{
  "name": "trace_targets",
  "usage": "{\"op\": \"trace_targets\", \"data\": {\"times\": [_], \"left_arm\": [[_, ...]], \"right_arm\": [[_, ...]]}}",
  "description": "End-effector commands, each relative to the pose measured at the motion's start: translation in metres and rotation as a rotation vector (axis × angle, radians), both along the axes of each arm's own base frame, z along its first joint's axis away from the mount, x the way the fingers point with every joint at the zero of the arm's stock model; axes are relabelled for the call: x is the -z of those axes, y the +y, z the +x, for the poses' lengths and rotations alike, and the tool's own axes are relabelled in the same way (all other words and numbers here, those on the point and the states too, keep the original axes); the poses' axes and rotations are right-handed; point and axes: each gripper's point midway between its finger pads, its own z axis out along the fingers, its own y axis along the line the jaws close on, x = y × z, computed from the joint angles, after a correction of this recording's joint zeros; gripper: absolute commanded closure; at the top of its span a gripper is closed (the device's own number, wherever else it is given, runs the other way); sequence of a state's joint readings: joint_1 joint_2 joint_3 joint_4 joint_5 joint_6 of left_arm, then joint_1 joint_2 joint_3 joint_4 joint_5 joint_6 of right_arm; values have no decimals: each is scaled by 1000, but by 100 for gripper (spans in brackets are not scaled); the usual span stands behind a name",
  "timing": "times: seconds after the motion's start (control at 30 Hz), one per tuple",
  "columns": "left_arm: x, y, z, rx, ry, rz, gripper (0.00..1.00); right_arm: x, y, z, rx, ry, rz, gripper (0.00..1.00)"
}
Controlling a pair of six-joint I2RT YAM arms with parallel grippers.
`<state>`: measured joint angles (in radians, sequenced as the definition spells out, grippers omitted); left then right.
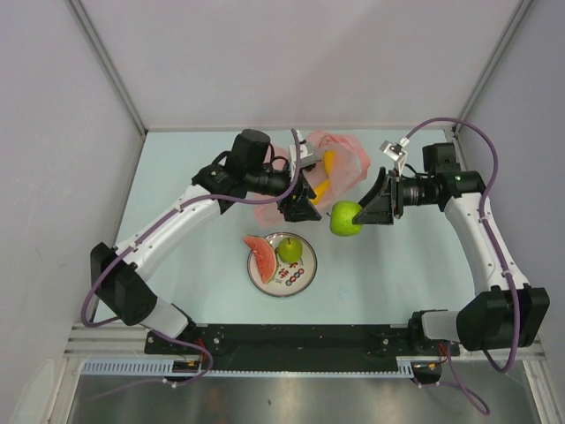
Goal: Take the fake fruits out of the plastic bag
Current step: Place the fake fruit on the plate.
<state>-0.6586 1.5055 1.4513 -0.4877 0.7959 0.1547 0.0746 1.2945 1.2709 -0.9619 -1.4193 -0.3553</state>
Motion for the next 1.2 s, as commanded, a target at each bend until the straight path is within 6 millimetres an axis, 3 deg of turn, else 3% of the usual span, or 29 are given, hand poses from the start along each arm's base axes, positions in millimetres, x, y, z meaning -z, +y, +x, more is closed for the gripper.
{"op": "trace_targets", "data": {"times": [0.0,0.47,0.57,0.6,1.03,1.1,1.17], "left_arm": [[-26,-6,-18,130,5,-96,29],[-26,-24,-29,222,19,-94,48],[-26,-27,-33,237,18,-91,56],[-24,-28,-33,241,19,-86,67],[-10,-25,-34,236,-5,-38,47],[-9,-25,-34,237,-9,-37,48],[-9,-26,-35,244,-11,-39,54]], "right_arm": [[-6,2,-15,-51,79,67,47],[4,3,-11,-61,94,64,44],[8,3,-9,-60,98,59,45],[9,3,-8,-57,107,57,45],[4,4,-6,-64,104,79,44],[4,5,-6,-67,99,78,44],[4,6,-7,-70,100,72,44]]}}
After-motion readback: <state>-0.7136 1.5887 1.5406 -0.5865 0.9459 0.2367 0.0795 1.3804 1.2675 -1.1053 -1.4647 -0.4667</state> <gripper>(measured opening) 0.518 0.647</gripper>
